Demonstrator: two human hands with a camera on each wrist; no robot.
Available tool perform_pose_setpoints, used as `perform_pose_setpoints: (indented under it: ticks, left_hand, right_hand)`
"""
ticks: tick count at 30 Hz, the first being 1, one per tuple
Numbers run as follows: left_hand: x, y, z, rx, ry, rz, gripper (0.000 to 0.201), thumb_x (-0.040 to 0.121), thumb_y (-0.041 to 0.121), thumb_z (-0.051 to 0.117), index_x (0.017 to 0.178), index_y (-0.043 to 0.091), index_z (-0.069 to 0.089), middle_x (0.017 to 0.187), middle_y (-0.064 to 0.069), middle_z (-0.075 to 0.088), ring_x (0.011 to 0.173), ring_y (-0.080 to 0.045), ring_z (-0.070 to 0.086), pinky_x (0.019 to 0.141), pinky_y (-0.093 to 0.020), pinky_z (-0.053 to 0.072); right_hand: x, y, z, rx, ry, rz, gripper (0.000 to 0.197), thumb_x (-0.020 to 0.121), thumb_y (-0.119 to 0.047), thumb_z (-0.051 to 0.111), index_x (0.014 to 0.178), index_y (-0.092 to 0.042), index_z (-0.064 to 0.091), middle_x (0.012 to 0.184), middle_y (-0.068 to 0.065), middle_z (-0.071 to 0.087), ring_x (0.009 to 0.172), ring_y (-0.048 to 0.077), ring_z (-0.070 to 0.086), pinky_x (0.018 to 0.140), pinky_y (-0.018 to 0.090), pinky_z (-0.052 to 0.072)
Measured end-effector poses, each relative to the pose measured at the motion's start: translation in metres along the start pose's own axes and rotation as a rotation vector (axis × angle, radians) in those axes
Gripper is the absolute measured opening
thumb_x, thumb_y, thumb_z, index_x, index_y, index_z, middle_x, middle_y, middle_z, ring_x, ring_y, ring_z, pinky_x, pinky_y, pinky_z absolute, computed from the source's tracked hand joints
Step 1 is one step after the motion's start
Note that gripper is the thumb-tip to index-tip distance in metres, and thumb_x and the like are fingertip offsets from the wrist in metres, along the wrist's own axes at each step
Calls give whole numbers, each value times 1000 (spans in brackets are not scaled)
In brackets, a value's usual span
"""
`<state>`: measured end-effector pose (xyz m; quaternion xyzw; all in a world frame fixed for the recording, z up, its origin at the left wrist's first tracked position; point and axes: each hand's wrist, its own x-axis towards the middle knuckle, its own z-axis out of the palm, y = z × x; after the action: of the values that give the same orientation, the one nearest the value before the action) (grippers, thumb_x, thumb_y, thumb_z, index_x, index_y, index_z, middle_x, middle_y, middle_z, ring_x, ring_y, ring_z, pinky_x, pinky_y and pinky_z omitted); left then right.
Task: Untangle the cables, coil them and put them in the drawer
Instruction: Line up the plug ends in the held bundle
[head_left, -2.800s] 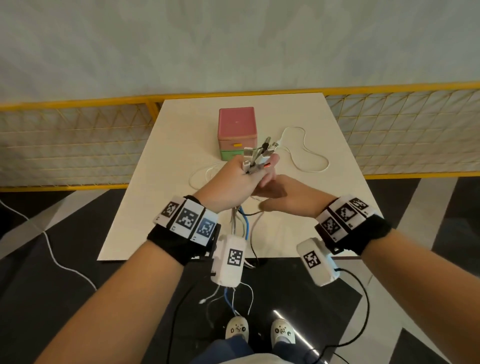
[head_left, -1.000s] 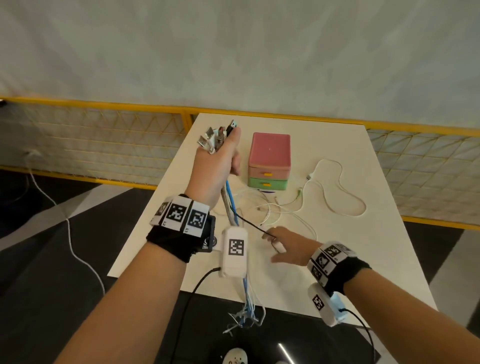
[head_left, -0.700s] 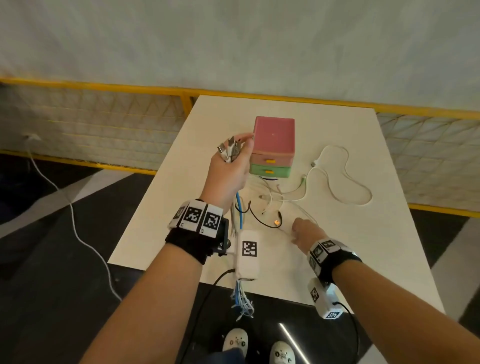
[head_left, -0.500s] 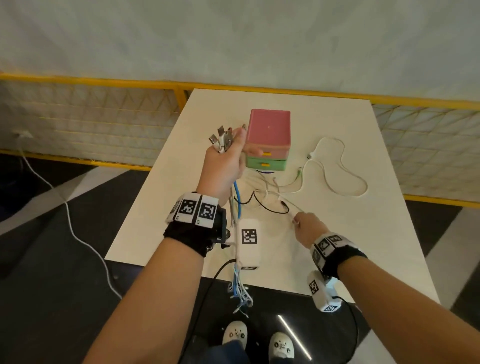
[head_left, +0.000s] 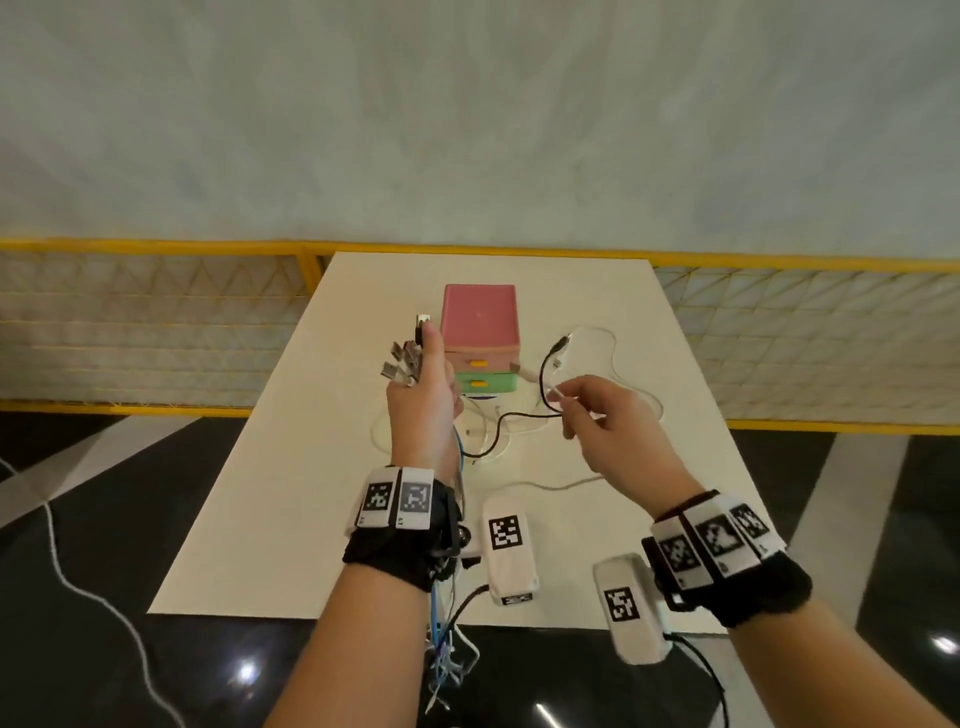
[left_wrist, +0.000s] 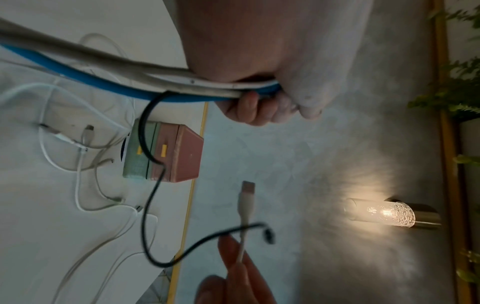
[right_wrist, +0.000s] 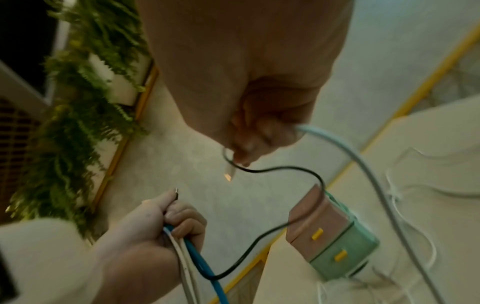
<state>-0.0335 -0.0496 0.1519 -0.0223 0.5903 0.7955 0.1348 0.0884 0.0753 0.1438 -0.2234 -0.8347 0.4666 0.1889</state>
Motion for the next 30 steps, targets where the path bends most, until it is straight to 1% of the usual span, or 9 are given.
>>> perform_pose_setpoints:
  ticks: [5, 8, 10, 12, 15, 19, 21, 24, 30]
  left_hand:
    - [-1, -2, 5, -39, 114, 53, 44, 91, 47, 62, 80, 4, 60, 53, 2, 55, 43, -14, 51, 45, -28, 39]
    - [-5, -3, 11, -60, 62, 59, 59, 94, 40, 61, 120, -12, 54, 113, -36, 59, 92, -46, 59, 57, -39, 53]
    - [-7, -3, 14, -29, -4, 76, 48, 95, 35, 60, 119, -6, 57, 124, -35, 51, 77, -33, 68, 49, -24, 51]
    - [-7, 0, 14, -1, -19, 119, 28, 96, 35, 60, 104, 8, 63, 122, -33, 55, 51, -7, 61, 49, -16, 44]
    - [2, 6, 4, 55, 35, 167, 34, 96, 37, 59, 107, 6, 66, 106, -31, 64, 69, -23, 61, 67, -41, 53]
    - [15, 7, -8, 37, 67, 174, 39, 95, 37, 59, 113, 3, 64, 63, 1, 56, 57, -18, 47, 51, -25, 45]
    - [10, 6, -4, 41, 16, 144, 36, 95, 38, 60, 106, 3, 65, 64, -9, 60, 50, -28, 44, 48, -31, 50]
    - [-6, 4, 9, 76, -111, 79, 29, 92, 40, 62, 95, 11, 62, 58, 6, 52, 39, -2, 45, 40, -15, 36]
    - [-24, 10, 26, 107, -378, 115, 25, 90, 40, 65, 78, 17, 62, 49, 10, 47, 46, -9, 40, 45, -25, 29]
  right_hand:
    - [-4, -8, -17, -78, 161, 96, 12, 98, -18, 39, 103, -17, 50, 78, 1, 67, 44, 16, 59, 39, 21, 41]
    - [-7, -15, -18, -18, 163, 102, 13, 100, -15, 33, 110, -17, 40, 80, 2, 68, 44, 21, 64, 43, 36, 49]
    - [-6, -13, -17, -135, 161, 78, 18, 99, -13, 32, 115, -19, 37, 78, 2, 69, 47, 24, 65, 48, 40, 53]
    - [0, -8, -21, -391, 118, 95, 34, 96, -12, 32, 128, -23, 36, 76, 4, 69, 55, 27, 66, 60, 42, 56]
    - [9, 2, -38, -612, 42, 216, 70, 88, -2, 35, 147, -32, 14, 74, 8, 65, 59, 24, 62, 60, 38, 55]
    - [18, 10, -50, -713, 99, 314, 97, 82, 6, 54, 148, -18, -14, 77, 7, 67, 55, 19, 58, 48, 28, 43]
    - [20, 7, -45, -491, 152, 235, 71, 88, 3, 48, 145, -17, 10, 84, 1, 67, 59, 20, 65, 54, 35, 52]
    - [13, -12, -27, -127, 149, 40, 16, 100, -15, 33, 114, -16, 39, 81, 1, 64, 52, 22, 65, 54, 43, 55]
    - [-6, -44, 8, -10, -88, -188, 16, 101, -24, 34, 90, -25, 46, 64, 8, 64, 48, 22, 63, 51, 36, 53]
